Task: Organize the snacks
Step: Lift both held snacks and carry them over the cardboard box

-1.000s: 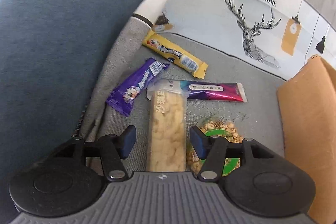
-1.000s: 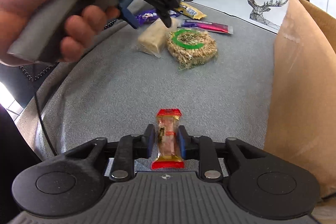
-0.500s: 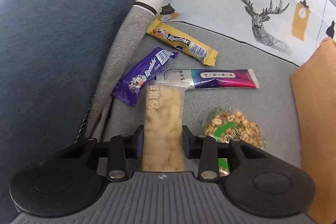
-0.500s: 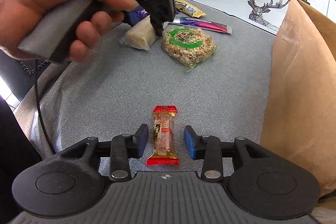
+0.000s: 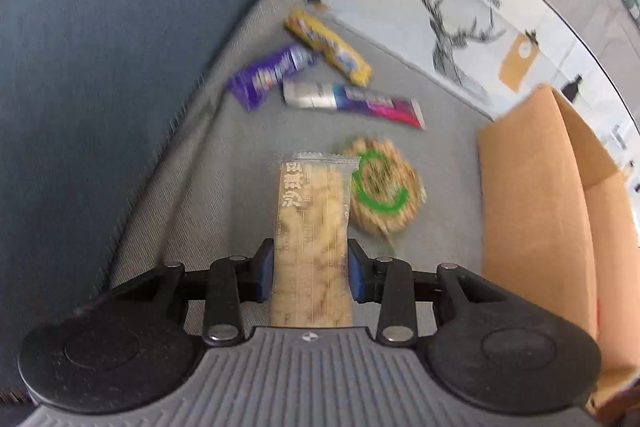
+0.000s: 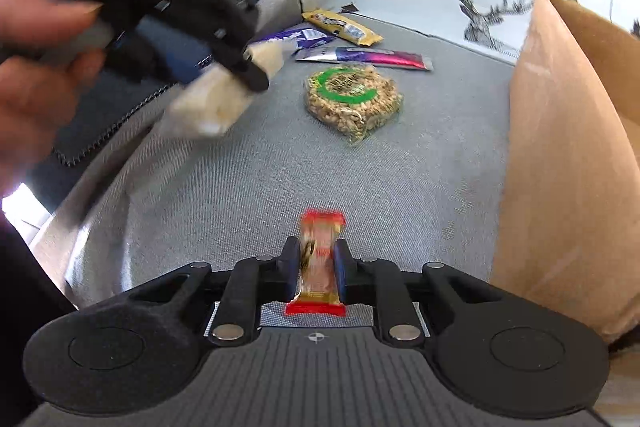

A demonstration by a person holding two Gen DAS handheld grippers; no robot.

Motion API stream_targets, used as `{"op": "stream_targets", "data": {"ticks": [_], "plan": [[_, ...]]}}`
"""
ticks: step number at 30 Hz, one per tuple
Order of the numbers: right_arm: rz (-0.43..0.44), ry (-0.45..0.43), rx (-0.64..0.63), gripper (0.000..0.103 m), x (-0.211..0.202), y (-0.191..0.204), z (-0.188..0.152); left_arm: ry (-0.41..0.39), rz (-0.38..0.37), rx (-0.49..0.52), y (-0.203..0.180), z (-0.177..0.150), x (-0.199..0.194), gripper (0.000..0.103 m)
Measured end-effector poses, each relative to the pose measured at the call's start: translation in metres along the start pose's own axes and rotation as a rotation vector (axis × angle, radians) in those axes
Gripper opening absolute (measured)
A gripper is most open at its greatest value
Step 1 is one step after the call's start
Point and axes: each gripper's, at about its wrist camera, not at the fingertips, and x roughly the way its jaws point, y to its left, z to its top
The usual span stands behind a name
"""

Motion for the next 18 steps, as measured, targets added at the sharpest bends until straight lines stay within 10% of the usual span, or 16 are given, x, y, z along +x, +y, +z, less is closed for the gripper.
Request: {"op": "stream_targets", "data": {"ticks": [3, 18], "plan": [[0.019, 0.020, 0.066, 0.034, -0.001, -0.007, 0.000, 0.081, -0.019, 0.007, -0.001, -0.006, 0.010, 0.040], [0.013, 0.020, -0.036, 0.039, 0.004, 0.005, -0.006, 0.161, 0.051, 0.127, -0.025, -0.019, 0.031, 0.050]]}}
